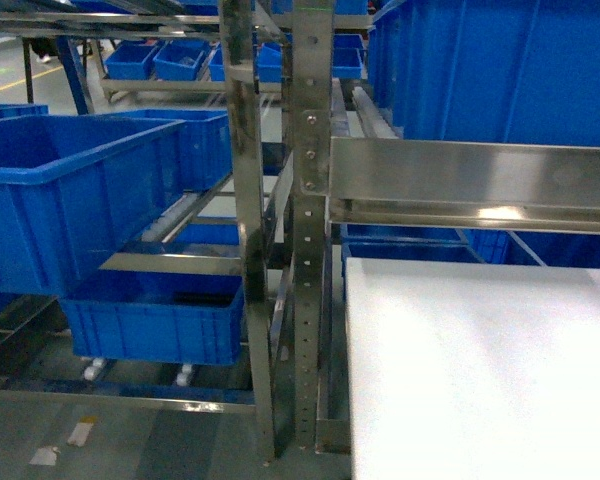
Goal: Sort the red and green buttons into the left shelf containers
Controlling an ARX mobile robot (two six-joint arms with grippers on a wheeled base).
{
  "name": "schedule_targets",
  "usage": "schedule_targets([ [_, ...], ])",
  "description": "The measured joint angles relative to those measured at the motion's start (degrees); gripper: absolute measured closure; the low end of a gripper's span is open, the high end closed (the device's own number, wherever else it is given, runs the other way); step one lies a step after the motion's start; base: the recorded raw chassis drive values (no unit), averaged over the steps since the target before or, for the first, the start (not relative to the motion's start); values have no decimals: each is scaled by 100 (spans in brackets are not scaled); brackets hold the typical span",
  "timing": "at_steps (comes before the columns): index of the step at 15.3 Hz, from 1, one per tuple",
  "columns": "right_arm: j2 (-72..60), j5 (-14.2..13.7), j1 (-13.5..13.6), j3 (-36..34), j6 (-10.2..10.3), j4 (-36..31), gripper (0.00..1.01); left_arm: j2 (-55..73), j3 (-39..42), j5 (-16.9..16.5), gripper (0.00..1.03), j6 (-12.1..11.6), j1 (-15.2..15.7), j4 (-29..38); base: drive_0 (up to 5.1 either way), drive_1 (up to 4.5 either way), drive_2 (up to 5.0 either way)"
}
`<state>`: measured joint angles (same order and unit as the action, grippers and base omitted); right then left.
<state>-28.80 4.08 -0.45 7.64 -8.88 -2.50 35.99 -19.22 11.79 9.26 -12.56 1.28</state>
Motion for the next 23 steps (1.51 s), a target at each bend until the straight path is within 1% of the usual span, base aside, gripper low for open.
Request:
schedule_targets([
  [23, 4, 0, 0, 0, 0, -4, 73, 2, 0, 2, 71, 0, 4, -7, -500, 245, 245],
])
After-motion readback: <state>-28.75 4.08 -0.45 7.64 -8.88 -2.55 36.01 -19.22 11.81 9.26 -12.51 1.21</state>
